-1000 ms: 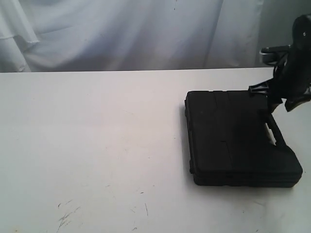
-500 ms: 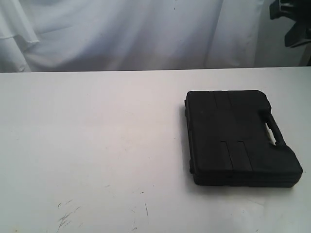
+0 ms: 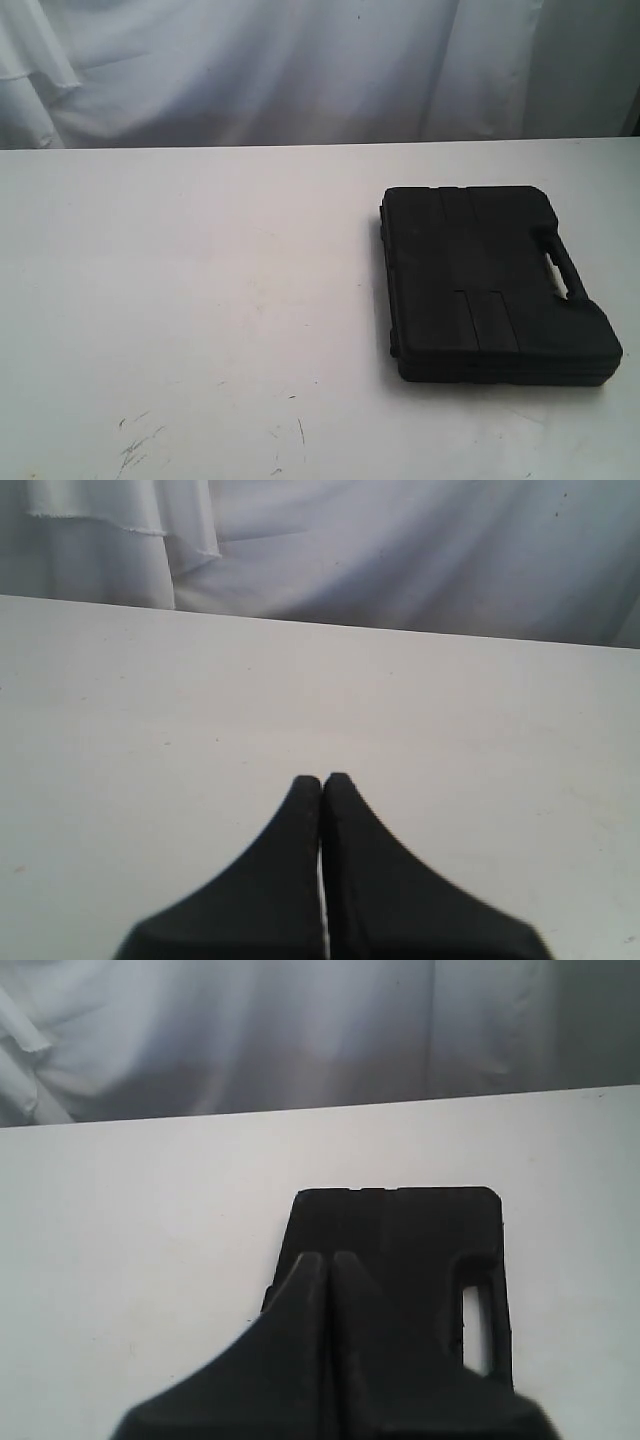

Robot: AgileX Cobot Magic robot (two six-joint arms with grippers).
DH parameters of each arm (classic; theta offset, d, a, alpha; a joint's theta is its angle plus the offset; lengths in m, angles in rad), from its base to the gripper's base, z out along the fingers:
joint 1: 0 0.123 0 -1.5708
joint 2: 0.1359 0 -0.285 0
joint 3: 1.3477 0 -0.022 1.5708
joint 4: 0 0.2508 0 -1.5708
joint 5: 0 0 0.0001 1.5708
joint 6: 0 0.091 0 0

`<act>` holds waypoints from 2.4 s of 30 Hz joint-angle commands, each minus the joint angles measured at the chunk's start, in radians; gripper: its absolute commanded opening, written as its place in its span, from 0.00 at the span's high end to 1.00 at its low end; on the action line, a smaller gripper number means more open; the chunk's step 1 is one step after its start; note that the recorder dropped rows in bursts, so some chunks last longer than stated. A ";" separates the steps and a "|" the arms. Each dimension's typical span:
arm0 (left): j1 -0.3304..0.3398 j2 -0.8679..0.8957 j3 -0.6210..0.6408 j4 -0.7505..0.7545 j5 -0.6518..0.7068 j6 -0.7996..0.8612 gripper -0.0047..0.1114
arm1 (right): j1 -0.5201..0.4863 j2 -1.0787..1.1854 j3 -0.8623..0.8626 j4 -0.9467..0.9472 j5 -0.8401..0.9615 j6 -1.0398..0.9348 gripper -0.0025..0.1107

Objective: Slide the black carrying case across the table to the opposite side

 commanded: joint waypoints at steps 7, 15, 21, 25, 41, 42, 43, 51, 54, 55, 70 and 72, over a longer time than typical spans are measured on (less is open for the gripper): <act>0.003 -0.005 0.005 0.000 -0.008 -0.002 0.96 | 0.006 -0.143 0.022 0.000 -0.009 -0.001 0.98; 0.003 -0.005 0.005 0.000 -0.008 -0.002 0.96 | -0.028 -0.264 0.061 -0.005 -0.035 -0.004 0.98; 0.003 -0.005 0.005 0.000 -0.008 -0.002 0.96 | -0.150 -0.427 0.333 -0.007 -0.265 -0.004 0.98; 0.003 -0.005 0.005 0.000 -0.008 -0.002 0.96 | -0.214 -0.516 0.524 -0.007 -0.463 -0.004 0.98; 0.003 -0.005 0.005 0.000 -0.008 -0.002 0.96 | -0.293 -0.795 0.881 -0.038 -0.477 -0.050 0.98; 0.003 -0.005 0.005 0.000 -0.008 -0.002 0.96 | -0.289 -0.805 0.888 -0.038 -0.465 -0.050 0.98; 0.003 -0.005 0.005 0.000 -0.008 -0.002 0.96 | -0.283 -0.814 0.897 -0.038 -0.450 -0.052 0.98; 0.003 -0.005 0.005 0.000 -0.008 -0.002 0.96 | -0.280 -0.854 0.967 -0.048 -0.409 -0.058 0.98; 0.003 -0.005 0.005 0.000 -0.008 -0.002 0.96 | -0.280 -0.854 0.967 -0.054 -0.367 -0.056 0.98; 0.003 -0.005 0.005 0.000 -0.008 -0.002 0.96 | -0.280 -0.854 0.967 -0.056 -0.356 -0.056 0.98; 0.003 -0.005 0.005 0.000 -0.008 -0.002 0.96 | -0.280 -0.854 0.967 -0.063 -0.349 -0.066 0.98; 0.003 -0.005 0.005 0.000 -0.008 -0.002 0.96 | -0.280 -0.854 0.967 -0.063 -0.349 -0.066 0.98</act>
